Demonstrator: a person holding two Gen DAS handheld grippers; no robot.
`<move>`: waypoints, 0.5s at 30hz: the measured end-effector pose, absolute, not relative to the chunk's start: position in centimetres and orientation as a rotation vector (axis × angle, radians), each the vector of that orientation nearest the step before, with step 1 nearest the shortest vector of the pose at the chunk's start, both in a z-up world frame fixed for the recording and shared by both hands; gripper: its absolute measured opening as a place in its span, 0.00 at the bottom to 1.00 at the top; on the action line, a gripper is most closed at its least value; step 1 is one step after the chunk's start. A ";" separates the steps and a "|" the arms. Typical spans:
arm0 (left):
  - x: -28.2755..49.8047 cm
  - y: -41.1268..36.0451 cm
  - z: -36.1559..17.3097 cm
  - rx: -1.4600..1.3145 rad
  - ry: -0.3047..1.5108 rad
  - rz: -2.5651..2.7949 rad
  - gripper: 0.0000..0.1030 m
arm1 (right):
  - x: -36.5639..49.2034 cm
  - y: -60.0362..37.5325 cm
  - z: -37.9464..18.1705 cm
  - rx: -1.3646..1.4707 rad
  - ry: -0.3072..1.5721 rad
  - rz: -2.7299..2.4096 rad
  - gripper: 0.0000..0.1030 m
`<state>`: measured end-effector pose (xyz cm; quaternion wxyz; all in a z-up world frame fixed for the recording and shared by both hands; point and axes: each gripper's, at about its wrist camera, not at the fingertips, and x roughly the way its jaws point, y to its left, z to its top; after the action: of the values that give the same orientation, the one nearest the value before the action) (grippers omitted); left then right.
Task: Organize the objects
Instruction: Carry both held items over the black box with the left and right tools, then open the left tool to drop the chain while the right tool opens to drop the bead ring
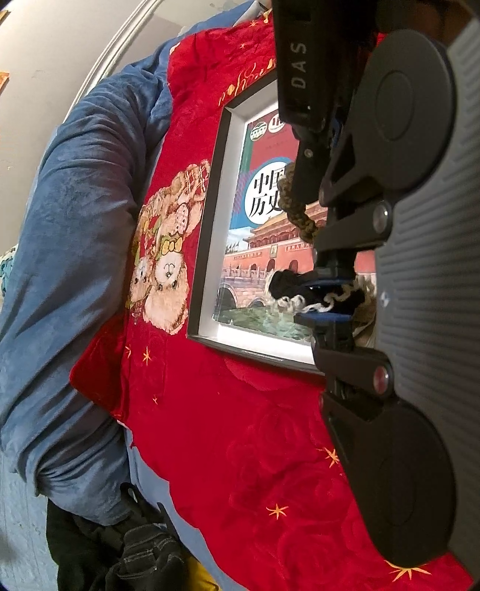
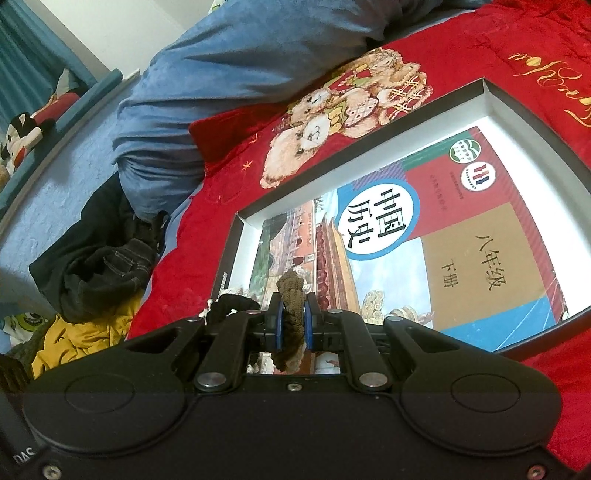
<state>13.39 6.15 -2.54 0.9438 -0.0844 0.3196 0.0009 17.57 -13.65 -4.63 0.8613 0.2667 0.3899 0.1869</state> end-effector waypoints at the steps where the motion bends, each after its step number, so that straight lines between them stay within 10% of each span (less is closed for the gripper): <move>1: 13.4 6.1 -2.5 -0.170 0.651 0.004 0.28 | 17.5 -13.6 -4.6 0.555 0.819 0.393 0.12; 15: 13.1 5.8 -2.3 -0.157 0.615 0.023 0.46 | 17.5 -13.3 -4.7 0.542 0.829 0.391 0.12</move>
<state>13.10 5.83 -2.32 0.9500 -0.0774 0.3022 0.0114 17.45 -13.32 -4.73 0.8615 0.2585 0.3952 0.1865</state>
